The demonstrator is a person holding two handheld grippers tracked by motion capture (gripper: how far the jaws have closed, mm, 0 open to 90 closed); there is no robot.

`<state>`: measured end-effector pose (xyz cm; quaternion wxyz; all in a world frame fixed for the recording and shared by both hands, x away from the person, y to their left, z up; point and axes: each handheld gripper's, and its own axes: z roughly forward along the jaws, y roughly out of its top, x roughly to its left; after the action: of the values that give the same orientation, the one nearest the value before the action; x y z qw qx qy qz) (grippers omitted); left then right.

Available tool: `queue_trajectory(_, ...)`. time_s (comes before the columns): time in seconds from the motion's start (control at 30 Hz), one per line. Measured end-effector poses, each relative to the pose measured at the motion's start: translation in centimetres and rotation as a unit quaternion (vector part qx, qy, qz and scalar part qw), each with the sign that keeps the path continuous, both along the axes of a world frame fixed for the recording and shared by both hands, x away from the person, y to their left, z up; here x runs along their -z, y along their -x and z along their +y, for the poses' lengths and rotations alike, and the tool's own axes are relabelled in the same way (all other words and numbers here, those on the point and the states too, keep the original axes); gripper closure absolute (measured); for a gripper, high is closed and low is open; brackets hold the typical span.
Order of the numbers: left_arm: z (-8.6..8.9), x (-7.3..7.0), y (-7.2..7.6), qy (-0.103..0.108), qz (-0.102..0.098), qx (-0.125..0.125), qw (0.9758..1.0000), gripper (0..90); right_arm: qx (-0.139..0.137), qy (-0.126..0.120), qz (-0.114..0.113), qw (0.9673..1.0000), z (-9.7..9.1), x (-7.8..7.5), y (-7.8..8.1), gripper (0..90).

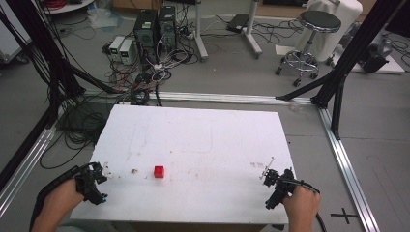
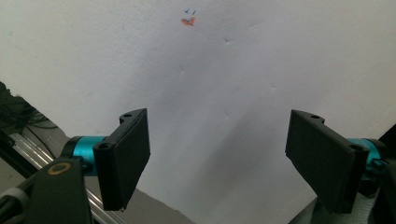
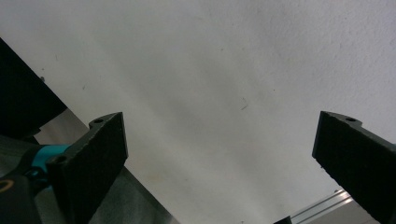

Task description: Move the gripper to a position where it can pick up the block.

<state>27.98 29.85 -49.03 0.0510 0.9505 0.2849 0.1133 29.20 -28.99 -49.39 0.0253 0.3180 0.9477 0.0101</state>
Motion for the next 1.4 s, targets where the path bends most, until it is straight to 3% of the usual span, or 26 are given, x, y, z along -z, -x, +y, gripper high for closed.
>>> queue_trajectory(0.47,-0.2,-0.2,0.1,0.001,-0.016,0.003,0.9999,22.3,0.005,-0.007,-0.002,1.0,-0.1,-0.3,0.2,2.5)
queue_trajectory(0.77,-1.7,-0.6,0.1,-0.01,-0.016,0.029,0.9994,22.2,0.003,-0.013,-0.004,0.9999,-0.1,-0.4,0.3,2.5)
queue_trajectory(0.97,-2.1,-1.2,-0.5,0.0,-0.029,0.036,0.999,22.2,-0.009,-0.016,0.0,0.9998,-0.2,-0.4,0.4,2.5)
queue_trajectory(1.23,-2.1,-1.2,-1.5,0.005,-0.018,0.05,0.9986,22.2,-0.012,-0.016,0.001,0.9998,-0.1,-0.3,0.4,2.5)
queue_trajectory(1.4,-2.6,-1.4,-2.1,0.004,-0.021,0.055,0.9982,22.2,-0.007,-0.018,0.002,0.9998,0.0,-0.3,0.5,2.5)
